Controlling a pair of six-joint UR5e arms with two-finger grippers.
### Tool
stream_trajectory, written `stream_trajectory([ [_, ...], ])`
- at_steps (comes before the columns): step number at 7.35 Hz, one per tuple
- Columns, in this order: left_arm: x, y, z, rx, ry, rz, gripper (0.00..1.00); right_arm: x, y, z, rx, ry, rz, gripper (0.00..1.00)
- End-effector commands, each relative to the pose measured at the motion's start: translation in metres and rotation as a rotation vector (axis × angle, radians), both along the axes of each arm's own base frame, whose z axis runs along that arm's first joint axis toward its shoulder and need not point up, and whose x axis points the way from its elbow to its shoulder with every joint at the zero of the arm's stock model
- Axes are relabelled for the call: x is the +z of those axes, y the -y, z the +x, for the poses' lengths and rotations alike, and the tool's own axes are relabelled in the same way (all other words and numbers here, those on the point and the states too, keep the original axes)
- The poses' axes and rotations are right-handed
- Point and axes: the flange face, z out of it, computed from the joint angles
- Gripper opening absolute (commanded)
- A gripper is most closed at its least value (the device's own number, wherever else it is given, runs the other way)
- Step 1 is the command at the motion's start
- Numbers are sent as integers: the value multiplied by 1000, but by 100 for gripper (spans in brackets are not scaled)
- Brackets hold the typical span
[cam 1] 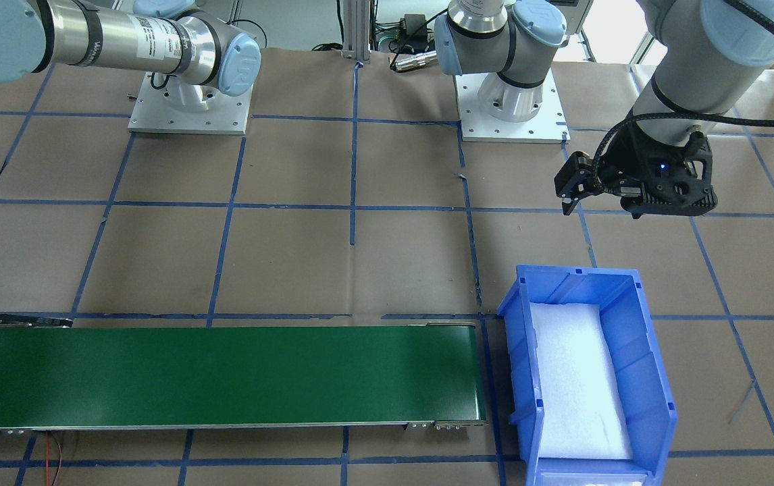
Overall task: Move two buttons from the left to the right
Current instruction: 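Carry the yellow-capped button into the far blue bin with the right gripper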
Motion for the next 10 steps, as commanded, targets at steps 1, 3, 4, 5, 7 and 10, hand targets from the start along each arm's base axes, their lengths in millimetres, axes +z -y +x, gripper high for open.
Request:
stream_trajectory([
  [1, 0, 1, 0, 0, 0, -2, 100, -17, 9, 3, 8, -4, -10, 7],
  [3, 1, 0, 0, 4, 1, -4, 100, -18, 14, 1, 10, -10, -16, 11],
  [4, 2, -1, -1, 4, 2, -2, 100, -20, 13, 0, 8, -7, -12, 24],
  [5, 2, -1, 0, 6, 2, -2, 100, -20, 14, 1, 10, -6, -9, 40],
  [7, 3, -1, 0, 5, 1, -9, 100, -20, 14, 2, 13, -5, -8, 61],
  [10, 0, -1, -1, 4, 1, 4, 100, -15, 14, 4, 14, -5, -12, 71],
])
